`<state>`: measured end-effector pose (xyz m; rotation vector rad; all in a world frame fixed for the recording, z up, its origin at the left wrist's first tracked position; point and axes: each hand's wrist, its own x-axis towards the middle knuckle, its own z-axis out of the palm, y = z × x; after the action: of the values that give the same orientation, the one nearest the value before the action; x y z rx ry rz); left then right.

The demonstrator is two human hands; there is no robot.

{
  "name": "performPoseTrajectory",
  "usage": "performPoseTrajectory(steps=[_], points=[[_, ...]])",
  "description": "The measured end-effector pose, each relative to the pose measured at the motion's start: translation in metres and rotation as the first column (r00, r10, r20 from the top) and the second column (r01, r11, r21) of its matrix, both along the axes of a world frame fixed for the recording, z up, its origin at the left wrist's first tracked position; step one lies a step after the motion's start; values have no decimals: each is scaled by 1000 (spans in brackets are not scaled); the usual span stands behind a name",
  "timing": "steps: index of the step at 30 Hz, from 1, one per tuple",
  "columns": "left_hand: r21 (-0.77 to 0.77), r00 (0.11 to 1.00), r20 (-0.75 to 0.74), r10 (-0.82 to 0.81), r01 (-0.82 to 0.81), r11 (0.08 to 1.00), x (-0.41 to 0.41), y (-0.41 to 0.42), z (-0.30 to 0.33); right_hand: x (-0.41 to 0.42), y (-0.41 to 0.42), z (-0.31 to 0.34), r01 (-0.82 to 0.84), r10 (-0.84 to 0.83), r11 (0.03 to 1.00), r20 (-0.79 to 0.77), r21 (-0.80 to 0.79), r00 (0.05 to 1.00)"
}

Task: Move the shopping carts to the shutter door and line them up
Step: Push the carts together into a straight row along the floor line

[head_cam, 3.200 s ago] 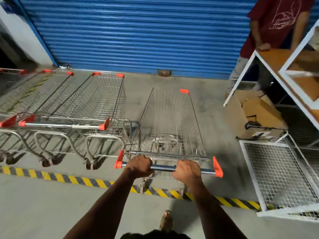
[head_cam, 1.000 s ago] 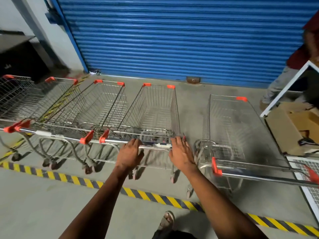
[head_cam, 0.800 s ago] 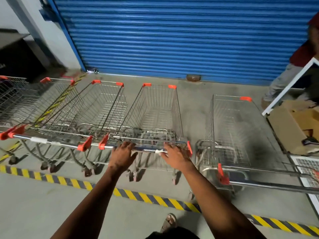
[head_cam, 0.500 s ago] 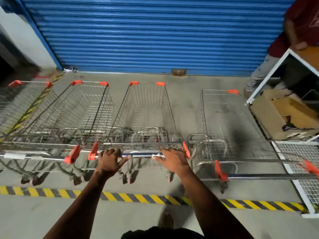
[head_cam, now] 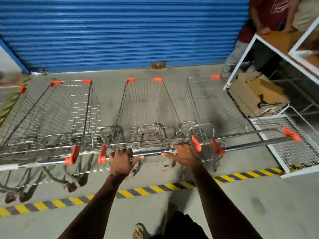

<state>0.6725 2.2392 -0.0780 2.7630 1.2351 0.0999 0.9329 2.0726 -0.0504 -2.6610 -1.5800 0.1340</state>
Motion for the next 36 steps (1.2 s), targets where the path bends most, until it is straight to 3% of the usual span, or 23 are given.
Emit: performPoseTrajectory(steps=[4, 36], points=[[-17, 999, -28, -25, 25, 1000, 7, -1, 3, 2, -10, -2, 48, -49, 999, -110, -12, 993], [-15, 999, 31, -15, 16, 1000, 17, -67, 8, 14, -73, 17, -80, 78, 997, -115, -16, 990]])
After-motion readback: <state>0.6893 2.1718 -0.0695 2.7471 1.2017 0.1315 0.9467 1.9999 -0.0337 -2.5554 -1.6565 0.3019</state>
